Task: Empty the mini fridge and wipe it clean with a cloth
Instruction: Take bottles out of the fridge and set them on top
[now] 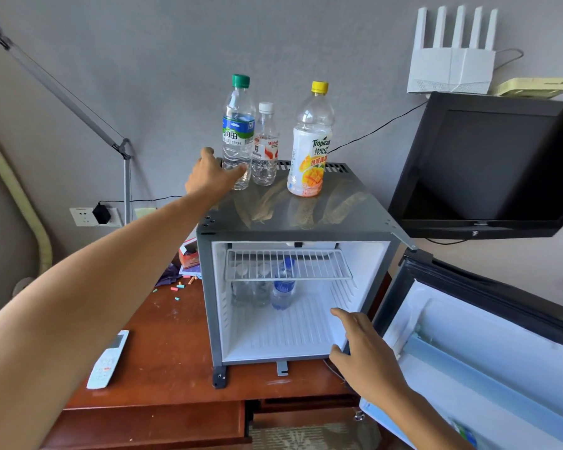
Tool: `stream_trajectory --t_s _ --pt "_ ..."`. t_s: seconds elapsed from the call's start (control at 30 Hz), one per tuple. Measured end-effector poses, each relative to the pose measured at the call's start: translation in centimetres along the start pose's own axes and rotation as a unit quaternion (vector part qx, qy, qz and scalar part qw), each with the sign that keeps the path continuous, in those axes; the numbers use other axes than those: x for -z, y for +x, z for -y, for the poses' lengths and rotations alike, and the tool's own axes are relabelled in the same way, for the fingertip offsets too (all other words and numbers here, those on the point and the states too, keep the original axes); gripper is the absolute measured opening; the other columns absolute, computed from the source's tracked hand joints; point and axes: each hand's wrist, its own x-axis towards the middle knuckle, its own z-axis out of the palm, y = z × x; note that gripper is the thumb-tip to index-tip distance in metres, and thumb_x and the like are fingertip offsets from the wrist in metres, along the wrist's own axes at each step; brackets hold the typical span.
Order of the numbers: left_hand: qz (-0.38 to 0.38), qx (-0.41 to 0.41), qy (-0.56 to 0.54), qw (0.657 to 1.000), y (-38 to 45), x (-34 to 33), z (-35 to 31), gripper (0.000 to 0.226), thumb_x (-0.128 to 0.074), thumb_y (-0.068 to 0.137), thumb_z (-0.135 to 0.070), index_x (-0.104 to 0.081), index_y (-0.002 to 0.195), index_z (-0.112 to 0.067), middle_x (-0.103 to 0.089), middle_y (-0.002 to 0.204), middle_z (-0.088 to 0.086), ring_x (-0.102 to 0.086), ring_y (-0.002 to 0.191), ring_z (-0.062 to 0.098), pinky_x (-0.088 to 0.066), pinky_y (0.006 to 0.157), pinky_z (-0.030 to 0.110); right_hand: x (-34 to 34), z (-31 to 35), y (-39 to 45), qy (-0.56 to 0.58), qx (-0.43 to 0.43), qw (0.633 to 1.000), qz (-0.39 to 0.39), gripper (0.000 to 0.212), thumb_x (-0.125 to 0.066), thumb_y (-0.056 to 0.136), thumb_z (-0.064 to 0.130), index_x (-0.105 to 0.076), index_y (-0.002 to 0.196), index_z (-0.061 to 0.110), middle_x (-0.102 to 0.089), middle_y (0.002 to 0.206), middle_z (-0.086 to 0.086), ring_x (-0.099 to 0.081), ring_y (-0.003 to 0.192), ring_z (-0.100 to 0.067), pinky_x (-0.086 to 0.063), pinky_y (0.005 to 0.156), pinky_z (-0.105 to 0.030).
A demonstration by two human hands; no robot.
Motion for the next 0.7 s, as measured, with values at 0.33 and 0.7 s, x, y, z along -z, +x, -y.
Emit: stream_trajectory --t_s 0.33,0.7 --pt "0.016 -0.003 -0.003 1.000 -0.8 0.9 1.2 0.096 -0.065 0.083 -0.072 -0.029 0.154 -0.017 -0.055 0.147 0.010 -0.059 0.126 0.031 -0.053 0.100 0.052 -0.3 0.8 -0.1 -0.005 0.013 1.000 0.000 0.062 -0.052 0.097 0.032 -0.027 0.153 0.037 -0.037 0.141 0.014 -0.058 0.107 -0.007 -0.047 0.080 -0.024" --pt "-0.055 -0.071 0.056 0.994 -6.9 5.2 4.3 0.074 -0.045 0.095 -0.058 -0.036 0.154 -0.014 -0.051 0.151 0.012 -0.052 0.133 0.033 -0.045 0.104 0.050 -1.3 3.7 0.5 -0.007 0.069 0.998 0.003 0.059 -0.052 0.098 0.037 -0.029 0.153 0.034 -0.036 0.147 0.014 -0.054 0.114 -0.005 -0.043 0.082 -0.021"
